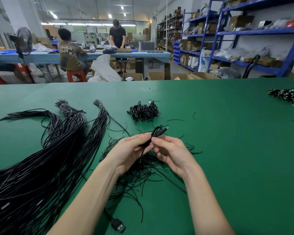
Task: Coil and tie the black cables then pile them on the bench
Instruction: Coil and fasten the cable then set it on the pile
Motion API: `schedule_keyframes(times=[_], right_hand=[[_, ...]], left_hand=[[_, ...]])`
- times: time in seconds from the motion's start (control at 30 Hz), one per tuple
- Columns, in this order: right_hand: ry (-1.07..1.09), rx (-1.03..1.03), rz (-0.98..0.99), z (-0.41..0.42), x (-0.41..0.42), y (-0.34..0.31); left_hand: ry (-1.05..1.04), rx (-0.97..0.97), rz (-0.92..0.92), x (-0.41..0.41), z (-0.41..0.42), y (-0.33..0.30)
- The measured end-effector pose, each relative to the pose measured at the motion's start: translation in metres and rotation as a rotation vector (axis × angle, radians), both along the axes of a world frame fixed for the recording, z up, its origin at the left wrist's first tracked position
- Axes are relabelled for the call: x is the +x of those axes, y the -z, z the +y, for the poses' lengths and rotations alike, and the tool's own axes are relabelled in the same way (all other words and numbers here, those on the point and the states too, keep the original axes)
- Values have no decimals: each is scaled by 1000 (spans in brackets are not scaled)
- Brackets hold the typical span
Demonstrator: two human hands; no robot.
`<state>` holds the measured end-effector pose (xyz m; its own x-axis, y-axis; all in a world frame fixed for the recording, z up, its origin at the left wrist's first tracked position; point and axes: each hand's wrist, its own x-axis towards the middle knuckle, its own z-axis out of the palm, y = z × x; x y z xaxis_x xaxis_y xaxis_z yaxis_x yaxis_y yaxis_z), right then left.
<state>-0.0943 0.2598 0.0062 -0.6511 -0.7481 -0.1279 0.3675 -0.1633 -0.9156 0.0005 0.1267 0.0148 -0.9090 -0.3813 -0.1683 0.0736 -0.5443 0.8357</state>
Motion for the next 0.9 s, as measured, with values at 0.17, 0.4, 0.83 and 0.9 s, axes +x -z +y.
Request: schedule_keyframes(times=[0.17, 0.4, 0.83, 0.9], right_hand=[[-93, -10, 51, 6, -6, 1], [-168, 56, 239, 16, -18, -1], [-849, 387, 677, 12, -56, -37], [-990, 498, 742, 3, -62, -55]], left_hand=[[-14, 68, -20, 0, -2, -3], [33, -51, -40, 1, -4, -3], [486, -518, -158, 16, -16, -27], [538, -736, -191, 14, -14, -41]])
